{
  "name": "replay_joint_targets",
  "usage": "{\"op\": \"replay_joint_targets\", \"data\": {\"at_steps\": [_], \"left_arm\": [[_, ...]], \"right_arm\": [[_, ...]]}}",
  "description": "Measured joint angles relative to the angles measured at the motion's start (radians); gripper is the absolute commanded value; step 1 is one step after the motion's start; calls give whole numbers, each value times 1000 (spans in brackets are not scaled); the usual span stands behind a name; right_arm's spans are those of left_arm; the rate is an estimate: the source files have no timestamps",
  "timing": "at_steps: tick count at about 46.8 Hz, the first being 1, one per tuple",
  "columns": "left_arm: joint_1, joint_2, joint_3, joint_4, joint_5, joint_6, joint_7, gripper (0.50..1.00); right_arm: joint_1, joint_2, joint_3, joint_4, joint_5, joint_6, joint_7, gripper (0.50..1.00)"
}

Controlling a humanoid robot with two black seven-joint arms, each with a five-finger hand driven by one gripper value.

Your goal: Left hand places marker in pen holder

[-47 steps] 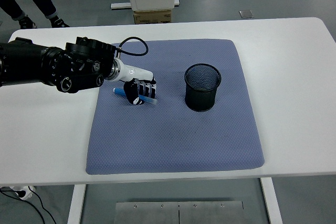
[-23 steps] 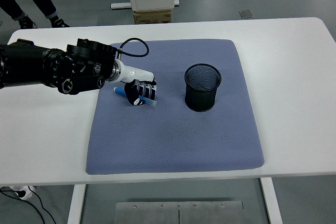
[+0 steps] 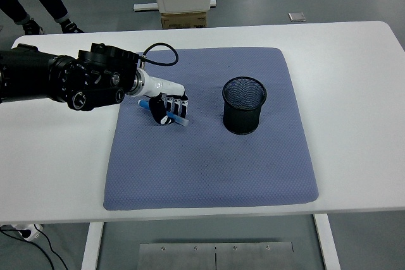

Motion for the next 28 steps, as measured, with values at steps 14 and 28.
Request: {"op": "replay_joint_targets", "data": {"at_steps": [14, 28], "left_arm": [[-41, 5, -11, 3, -8, -4, -4, 500], [-76, 19, -37, 3, -17, -12, -6, 500]], "right_arm": [[0, 0, 0, 0, 0, 0, 0, 1000], [0, 0, 0, 0, 0, 0, 0, 1000]]}}
